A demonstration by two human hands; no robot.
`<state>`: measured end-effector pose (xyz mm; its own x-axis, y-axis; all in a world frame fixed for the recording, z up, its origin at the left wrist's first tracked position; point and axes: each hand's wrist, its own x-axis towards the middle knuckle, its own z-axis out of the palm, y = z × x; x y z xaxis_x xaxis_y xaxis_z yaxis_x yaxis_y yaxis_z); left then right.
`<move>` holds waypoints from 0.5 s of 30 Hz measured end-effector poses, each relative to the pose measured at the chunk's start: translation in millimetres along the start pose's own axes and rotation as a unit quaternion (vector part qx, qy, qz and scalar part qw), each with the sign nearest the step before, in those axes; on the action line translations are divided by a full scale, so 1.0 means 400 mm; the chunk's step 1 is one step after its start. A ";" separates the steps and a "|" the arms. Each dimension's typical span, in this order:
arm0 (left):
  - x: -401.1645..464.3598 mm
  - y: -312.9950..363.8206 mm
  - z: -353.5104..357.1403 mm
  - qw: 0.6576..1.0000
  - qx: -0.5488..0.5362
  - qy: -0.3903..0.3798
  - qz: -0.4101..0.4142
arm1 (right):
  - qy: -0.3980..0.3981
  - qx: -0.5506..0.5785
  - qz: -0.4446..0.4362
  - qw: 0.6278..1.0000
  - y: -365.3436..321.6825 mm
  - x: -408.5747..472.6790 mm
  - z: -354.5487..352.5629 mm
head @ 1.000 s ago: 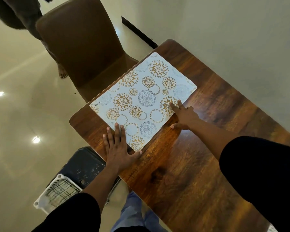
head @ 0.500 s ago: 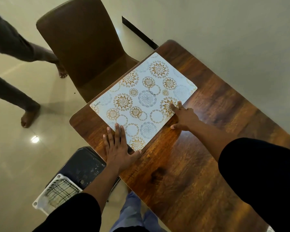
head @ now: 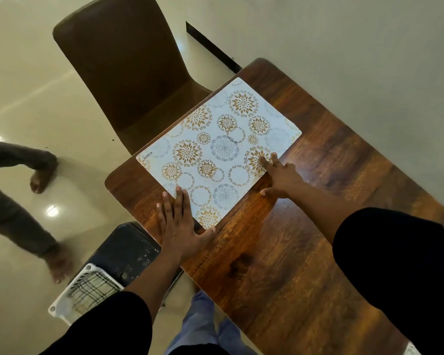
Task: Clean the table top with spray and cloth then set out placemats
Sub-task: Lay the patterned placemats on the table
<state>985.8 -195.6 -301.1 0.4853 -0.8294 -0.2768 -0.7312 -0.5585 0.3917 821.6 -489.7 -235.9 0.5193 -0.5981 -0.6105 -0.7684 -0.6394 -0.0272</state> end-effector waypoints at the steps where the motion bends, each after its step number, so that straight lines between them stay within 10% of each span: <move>1: 0.000 0.000 -0.001 1.000 0.000 -0.003 0.000 | -0.001 0.002 0.000 1.000 0.000 0.001 0.001; 15: -0.005 0.001 -0.020 0.999 0.005 -0.038 0.000 | -0.016 0.000 -0.004 1.000 0.010 0.030 0.015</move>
<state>988.3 -194.1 -293.5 0.4472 -0.8264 -0.3421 -0.7364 -0.5573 0.3835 822.4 -496.8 -248.0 0.5126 -0.5780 -0.6349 -0.7649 -0.6433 -0.0319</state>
